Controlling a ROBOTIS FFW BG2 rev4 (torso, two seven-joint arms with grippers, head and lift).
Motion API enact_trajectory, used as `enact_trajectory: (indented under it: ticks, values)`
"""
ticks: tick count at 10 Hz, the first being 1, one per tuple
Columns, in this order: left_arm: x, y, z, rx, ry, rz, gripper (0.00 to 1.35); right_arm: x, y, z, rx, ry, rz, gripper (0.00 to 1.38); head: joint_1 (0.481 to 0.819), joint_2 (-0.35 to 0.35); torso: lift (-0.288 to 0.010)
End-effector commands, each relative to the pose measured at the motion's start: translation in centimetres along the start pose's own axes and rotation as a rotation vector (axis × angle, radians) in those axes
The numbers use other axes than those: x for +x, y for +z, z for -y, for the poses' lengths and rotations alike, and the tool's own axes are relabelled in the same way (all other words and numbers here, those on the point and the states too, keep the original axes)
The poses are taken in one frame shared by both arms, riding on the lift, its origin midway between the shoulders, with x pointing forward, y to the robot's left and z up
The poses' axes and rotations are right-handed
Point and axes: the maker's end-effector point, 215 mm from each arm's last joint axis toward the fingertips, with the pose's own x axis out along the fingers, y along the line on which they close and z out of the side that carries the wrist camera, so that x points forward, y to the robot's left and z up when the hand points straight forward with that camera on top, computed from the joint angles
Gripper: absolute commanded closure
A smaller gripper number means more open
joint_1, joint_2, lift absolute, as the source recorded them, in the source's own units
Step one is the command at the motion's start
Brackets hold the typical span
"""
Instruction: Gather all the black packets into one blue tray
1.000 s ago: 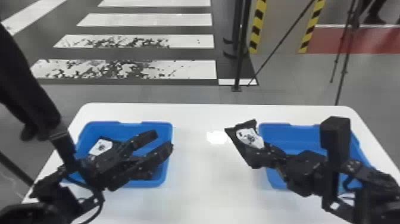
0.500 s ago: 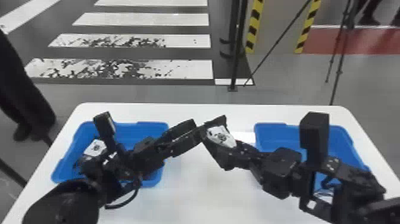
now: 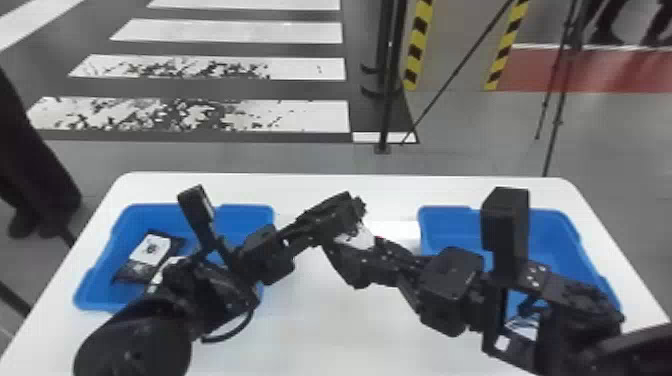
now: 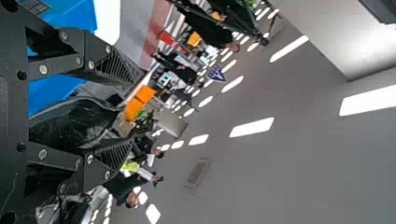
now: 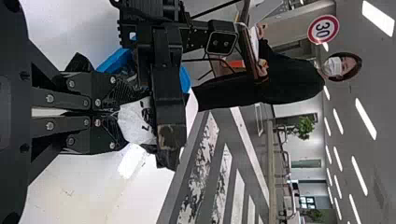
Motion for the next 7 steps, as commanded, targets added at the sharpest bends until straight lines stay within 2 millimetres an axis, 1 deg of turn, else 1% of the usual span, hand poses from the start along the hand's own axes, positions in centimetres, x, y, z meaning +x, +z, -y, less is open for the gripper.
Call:
enact_trajectory:
  ticks: [1, 2, 3, 4, 5, 6, 7]
  values:
    - [0.1, 1.6, 0.2, 0.055, 0.004, 0.080, 1.21, 0.0, -0.2, -0.1, 0.004, 0.002, -0.006, 1.29, 0.695, -0.014, -0.110]
    - [0.0, 2.0, -0.2, 0.109, 0.015, 0.074, 1.21, 0.0, -0.2, -0.2, 0.005, 0.004, -0.005, 1.29, 0.695, -0.007, -0.110]
    - [-0.1, 1.6, -0.4, 0.126, 0.019, 0.042, 1.21, 0.0, 0.1, -0.3, 0.003, 0.004, 0.000, 1.29, 0.695, -0.002, -0.110]
    - [0.0, 1.1, -0.2, 0.108, 0.011, 0.036, 1.21, -0.1, 0.4, -0.2, -0.004, 0.004, 0.007, 1.29, 0.695, 0.002, -0.110]
    - [0.0, 0.5, 0.1, 0.077, 0.000, 0.032, 1.21, 0.0, 0.4, -0.3, -0.001, 0.005, 0.007, 1.29, 0.695, 0.001, -0.110]
    - [0.2, 0.8, 0.5, 0.086, -0.012, 0.047, 1.21, 0.1, 0.2, -0.4, 0.007, 0.011, 0.007, 1.29, 0.695, 0.000, -0.110]
    - [0.1, 1.5, 0.2, 0.136, -0.003, 0.051, 1.21, 0.2, 0.1, -0.5, 0.015, 0.018, 0.008, 1.28, 0.695, -0.005, -0.110]
